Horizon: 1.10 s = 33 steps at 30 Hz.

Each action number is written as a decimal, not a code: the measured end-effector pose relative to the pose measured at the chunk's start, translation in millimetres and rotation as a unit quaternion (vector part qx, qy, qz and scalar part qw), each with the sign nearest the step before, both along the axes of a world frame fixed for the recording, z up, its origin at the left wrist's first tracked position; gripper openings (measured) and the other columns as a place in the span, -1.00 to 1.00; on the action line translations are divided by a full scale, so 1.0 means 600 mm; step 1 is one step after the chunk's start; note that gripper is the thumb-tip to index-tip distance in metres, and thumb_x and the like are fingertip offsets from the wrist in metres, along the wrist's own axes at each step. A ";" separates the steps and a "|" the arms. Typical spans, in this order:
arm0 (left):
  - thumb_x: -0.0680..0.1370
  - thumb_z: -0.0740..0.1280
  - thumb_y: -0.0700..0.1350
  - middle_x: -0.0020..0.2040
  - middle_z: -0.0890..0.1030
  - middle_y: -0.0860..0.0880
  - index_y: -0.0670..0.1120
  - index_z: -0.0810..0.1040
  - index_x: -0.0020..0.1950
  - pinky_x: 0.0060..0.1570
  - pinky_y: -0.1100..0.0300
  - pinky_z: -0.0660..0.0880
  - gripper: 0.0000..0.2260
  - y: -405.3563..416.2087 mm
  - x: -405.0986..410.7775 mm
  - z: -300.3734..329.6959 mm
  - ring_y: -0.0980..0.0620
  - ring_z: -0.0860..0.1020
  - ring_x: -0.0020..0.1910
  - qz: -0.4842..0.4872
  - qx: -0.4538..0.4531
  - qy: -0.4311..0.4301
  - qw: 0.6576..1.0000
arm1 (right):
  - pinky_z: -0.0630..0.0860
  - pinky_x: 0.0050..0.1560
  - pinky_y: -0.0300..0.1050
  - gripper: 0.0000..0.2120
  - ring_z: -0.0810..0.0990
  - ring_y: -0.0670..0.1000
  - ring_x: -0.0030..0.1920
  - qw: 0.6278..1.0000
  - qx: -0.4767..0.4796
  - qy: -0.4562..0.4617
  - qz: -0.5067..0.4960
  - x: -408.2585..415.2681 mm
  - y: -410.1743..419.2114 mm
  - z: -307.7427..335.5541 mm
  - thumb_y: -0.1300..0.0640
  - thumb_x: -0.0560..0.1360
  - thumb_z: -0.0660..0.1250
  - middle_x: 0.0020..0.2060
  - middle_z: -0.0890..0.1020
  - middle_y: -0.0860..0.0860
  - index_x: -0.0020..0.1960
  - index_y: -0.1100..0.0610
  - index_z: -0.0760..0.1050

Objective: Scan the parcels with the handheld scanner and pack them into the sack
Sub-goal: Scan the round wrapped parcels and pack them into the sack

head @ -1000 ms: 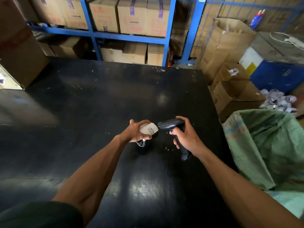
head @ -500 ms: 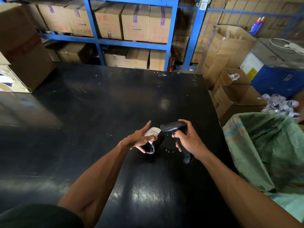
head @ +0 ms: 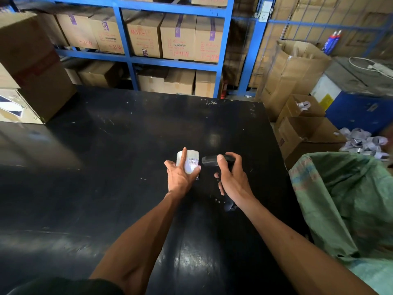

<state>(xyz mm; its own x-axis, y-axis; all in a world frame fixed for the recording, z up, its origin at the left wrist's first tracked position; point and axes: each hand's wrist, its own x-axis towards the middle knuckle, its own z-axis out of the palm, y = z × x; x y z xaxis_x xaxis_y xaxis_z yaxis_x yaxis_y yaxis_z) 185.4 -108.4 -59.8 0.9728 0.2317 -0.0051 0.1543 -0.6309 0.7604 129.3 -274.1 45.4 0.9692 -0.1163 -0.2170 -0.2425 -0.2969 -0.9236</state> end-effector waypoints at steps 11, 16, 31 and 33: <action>0.49 0.43 0.24 0.22 0.20 -0.11 0.24 0.14 0.59 0.19 0.00 0.54 -0.25 0.002 -0.005 0.005 -0.14 0.44 0.20 0.018 0.014 0.006 1.000 | 0.55 -0.42 -0.15 -0.61 0.62 0.00 -0.41 0.998 -0.048 -0.034 0.030 0.000 -0.006 0.005 -0.32 0.61 0.14 -0.17 0.67 0.08 0.34 -0.17 0.22; 0.48 0.42 0.26 0.23 0.21 -0.11 0.24 0.13 0.59 0.18 0.00 0.53 -0.24 0.004 -0.006 0.004 -0.15 0.45 0.20 0.018 0.017 0.005 1.000 | 0.52 -0.45 -0.17 -0.65 0.59 -0.02 -0.45 0.999 -0.022 -0.021 0.026 -0.010 -0.008 0.014 -0.28 0.64 0.14 -0.14 0.68 0.09 0.33 -0.15 0.25; 0.40 0.40 0.35 0.13 0.21 -0.03 0.32 0.16 0.54 0.13 -0.02 0.59 -0.23 0.043 -0.052 -0.019 -0.12 0.57 0.02 0.037 -0.003 0.026 0.999 | 0.59 0.18 0.10 -0.45 0.66 0.10 0.05 0.972 -0.177 0.148 0.038 -0.067 -0.061 -0.126 -0.05 0.45 0.43 0.08 0.61 0.04 0.35 -0.16 0.25; 0.41 0.41 0.34 0.14 0.23 -0.05 0.30 0.18 0.55 0.13 0.00 0.59 -0.24 0.045 -0.067 -0.023 -0.13 0.58 0.00 0.038 -0.003 0.031 0.999 | 0.57 0.19 0.07 -0.37 0.63 0.12 0.09 0.964 -0.189 0.184 0.039 -0.087 -0.066 -0.157 -0.08 0.37 0.46 0.11 0.60 0.05 0.35 -0.12 0.27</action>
<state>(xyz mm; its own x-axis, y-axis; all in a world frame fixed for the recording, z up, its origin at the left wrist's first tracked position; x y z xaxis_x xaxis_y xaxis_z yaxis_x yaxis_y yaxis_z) 145.2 -81.3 -73.8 0.9504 0.3038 -0.0666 0.2480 -0.6110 0.7517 76.9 -313.7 -48.6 0.8437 -0.1838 -0.5043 -0.4961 -0.6257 -0.6020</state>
